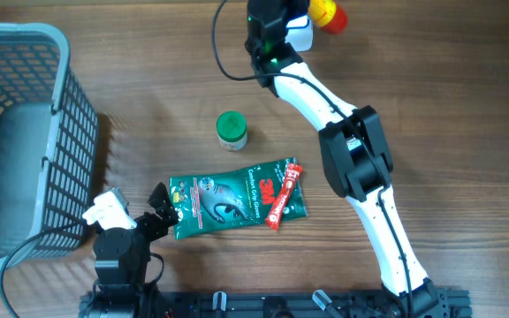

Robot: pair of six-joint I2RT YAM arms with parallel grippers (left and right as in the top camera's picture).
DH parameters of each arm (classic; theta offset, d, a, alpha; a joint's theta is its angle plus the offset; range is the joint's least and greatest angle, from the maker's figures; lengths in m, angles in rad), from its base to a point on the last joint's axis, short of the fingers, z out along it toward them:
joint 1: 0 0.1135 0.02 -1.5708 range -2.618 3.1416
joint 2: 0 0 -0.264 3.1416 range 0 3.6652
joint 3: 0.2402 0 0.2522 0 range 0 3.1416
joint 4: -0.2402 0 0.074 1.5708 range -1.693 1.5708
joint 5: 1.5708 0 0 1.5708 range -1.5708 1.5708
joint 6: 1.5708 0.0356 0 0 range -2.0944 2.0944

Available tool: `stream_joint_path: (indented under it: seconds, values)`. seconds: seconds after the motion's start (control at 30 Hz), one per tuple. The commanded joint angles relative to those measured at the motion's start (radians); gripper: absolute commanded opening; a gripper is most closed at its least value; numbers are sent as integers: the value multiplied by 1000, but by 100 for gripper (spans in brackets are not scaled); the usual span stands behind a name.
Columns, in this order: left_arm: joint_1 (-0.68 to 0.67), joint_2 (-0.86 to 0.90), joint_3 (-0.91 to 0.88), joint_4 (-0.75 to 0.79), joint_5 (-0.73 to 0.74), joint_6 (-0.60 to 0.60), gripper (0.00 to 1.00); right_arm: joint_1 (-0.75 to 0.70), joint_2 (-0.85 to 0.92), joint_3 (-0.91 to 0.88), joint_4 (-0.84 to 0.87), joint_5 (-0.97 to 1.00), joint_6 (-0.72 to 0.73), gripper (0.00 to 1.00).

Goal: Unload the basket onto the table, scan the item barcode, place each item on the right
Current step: 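Grasp the sauce bottle again and lift it toward the scanner, then carry the sauce bottle to the far right and set it down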

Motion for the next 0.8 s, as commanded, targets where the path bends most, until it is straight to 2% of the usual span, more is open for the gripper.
stream_joint_path:
  seconds: [0.0, 0.2, 0.27, 0.4, 0.5, 0.6, 0.77]
  values:
    - [6, -5, 0, -3, 9, -5, 100, 1, 2, 42, 1, -23, -7, 18]
    - [6, -5, 0, -3, 9, -5, 100, 3, 2, 42, -19, -50, -18, 18]
    - [6, -5, 0, -3, 9, -5, 100, -1, 2, 42, -48, -26, -63, 17]
    - [6, -5, 0, -3, 9, -5, 100, -87, 0, 42, -35, 127, -156, 16]
    - [6, -5, 0, -3, 9, -5, 100, -227, -1, 41, -58, 261, -177, 16]
    - [6, -5, 0, -3, 9, -5, 100, -377, -1, 40, -175, 320, -102, 15]
    - [6, -5, 0, -3, 9, -5, 100, -583, -1, 39, -383, 290, 106, 16]
